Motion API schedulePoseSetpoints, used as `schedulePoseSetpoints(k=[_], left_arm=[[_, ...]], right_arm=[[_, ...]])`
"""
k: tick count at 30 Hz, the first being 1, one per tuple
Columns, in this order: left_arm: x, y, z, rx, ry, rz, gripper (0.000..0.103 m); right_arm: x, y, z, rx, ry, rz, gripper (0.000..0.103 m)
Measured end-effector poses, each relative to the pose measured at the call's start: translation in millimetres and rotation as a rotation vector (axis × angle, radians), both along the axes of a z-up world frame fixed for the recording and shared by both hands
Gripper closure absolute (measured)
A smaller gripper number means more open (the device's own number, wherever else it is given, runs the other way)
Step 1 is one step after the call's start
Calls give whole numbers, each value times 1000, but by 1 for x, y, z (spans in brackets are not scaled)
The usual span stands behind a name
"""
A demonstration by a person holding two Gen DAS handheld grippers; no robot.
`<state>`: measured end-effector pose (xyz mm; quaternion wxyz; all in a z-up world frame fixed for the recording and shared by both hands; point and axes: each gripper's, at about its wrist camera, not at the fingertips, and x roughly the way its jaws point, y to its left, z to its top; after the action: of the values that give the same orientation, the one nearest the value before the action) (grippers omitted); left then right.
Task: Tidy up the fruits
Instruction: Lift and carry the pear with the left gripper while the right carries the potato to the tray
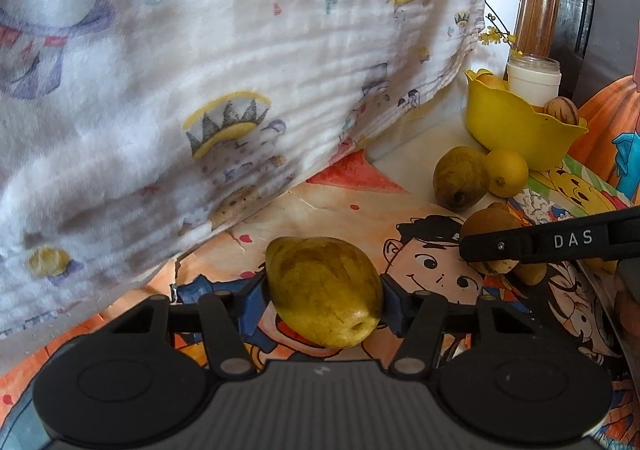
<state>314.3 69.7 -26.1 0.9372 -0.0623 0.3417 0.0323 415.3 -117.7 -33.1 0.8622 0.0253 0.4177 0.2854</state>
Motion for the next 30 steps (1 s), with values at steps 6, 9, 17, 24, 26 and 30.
schedulePoseSetpoints(k=[6,9,17,24,26,30], left_arm=[[-3,0,4,-17,-7,-4,41],[-8,-2,9,-18,-28,-6,41],[-24,-13,32,-7,-73,-28,41],[-41,-34,56,-17,-108,-76,41],[-46,-42,63,-18,-117,-92,41],[-56,-62,76,-25,-138,-125,41]], right_arm=[[-3,-5,3,42,5,-10,61],[-7,-9,7,75,3,-14,61],[-27,-30,34,152,-26,-28,61],[-50,-61,59,195,-37,-57,61],[-59,-71,66,195,-56,-67,61],[-76,-98,79,204,-84,-93,61]])
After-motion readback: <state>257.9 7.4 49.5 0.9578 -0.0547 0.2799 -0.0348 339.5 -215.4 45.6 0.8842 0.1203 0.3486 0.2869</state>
